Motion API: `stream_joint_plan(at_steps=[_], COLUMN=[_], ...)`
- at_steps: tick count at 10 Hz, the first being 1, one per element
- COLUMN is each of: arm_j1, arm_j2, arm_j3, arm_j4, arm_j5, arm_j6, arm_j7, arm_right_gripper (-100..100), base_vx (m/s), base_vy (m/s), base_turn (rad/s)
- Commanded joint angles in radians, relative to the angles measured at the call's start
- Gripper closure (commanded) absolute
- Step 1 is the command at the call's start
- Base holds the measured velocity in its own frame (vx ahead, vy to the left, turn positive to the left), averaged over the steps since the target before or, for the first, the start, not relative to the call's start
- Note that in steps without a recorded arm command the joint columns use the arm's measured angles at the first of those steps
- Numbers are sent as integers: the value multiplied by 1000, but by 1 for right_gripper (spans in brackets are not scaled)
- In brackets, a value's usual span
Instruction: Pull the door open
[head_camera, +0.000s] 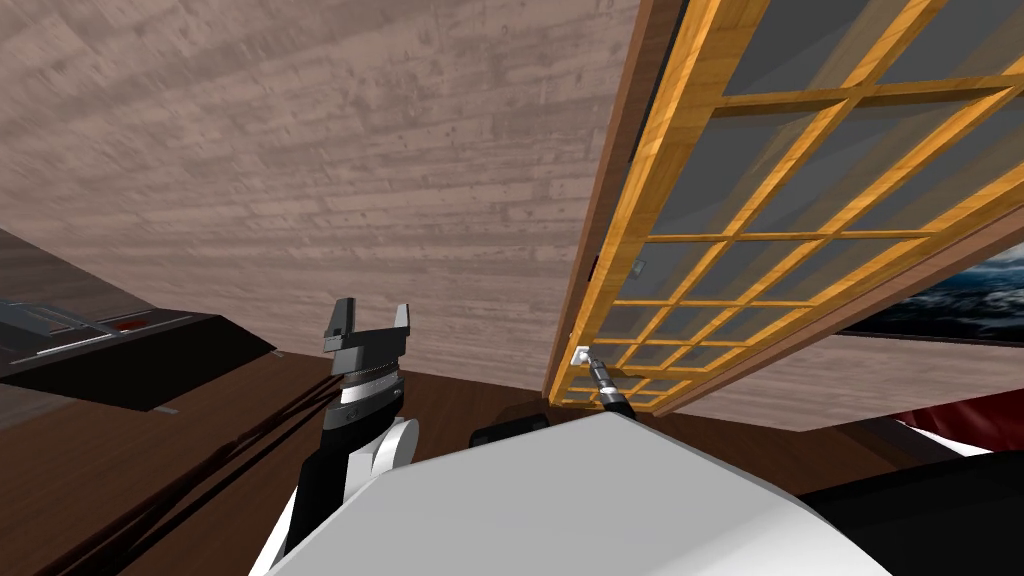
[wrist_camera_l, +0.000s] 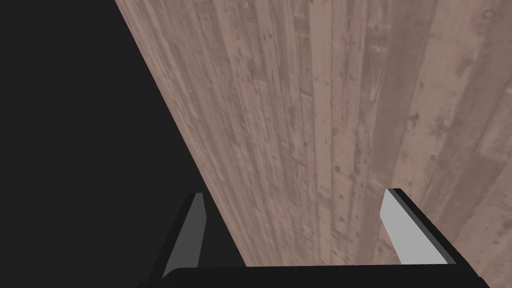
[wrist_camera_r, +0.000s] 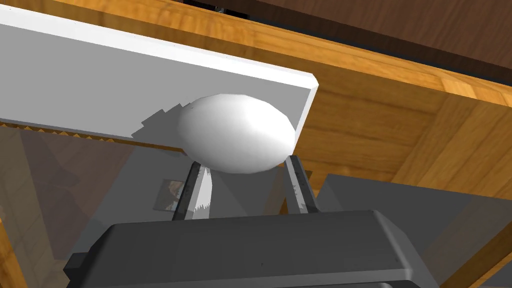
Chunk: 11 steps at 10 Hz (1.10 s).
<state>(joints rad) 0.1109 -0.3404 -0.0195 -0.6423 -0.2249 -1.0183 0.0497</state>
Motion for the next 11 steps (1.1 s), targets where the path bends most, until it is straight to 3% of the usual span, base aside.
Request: stream_joint_plan(at_steps=[1,10,11], arm_j1=[-8,-38,-32], arm_j2=[10,21,16], arm_j3=[9,23,20], arm_j4=[9,16,14], arm_j5=[-2,-58,-70], arm_j6=[0,23,29], arm_j7=[-39,-280,-296], arm_right_gripper=[100,100,-100], base_vx=[-42,-45,-50], base_vy=[-22,-20,-21], base_turn=[38,53,28])
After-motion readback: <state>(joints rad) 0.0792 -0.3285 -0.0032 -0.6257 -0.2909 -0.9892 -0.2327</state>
